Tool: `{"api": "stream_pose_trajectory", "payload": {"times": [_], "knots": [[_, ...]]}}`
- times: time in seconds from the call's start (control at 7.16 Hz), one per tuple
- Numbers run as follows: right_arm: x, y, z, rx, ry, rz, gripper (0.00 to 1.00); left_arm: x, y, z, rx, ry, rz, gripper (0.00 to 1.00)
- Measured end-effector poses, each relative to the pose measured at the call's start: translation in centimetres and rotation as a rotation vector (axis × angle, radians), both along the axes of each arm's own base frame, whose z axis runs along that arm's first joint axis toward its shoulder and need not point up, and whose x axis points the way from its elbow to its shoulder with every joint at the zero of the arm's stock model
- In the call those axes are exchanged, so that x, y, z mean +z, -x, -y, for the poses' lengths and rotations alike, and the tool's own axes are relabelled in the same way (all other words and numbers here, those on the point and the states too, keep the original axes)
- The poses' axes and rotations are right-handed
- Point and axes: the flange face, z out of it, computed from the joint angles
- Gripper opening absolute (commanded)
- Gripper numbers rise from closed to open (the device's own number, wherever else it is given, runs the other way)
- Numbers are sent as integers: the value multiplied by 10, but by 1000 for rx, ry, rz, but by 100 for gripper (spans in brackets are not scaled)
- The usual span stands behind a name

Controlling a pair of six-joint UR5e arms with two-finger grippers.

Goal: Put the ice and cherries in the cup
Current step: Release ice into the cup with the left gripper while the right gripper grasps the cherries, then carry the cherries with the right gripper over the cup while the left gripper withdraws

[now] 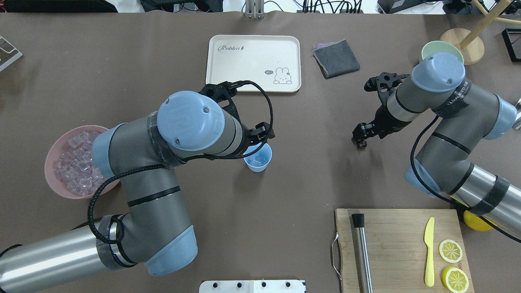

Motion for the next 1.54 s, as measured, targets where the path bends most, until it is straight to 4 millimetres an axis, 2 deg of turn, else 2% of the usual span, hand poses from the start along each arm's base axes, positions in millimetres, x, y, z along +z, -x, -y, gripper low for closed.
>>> {"api": "stream_pose_trajectory", "payload": {"times": [0.14,0.56,1.12,1.26,1.4,1.54], "knots": [[4,4,1,23,20,12,0,0,0,0,0,0,0,97],[-2,-2,-4,10,52,60,0,1,-1,-1,0,1,1,97],[-13,-17,4,7,78,95,0,5,-1,1,-10,-2,10,97],[-27,-20,8,16,90,121,0,3,1,0,-10,-4,6,97],[-53,-17,12,34,110,155,0,4,12,-2,-2,-3,-1,97],[-88,-8,15,62,133,194,0,13,33,-4,17,-2,0,97]]}}
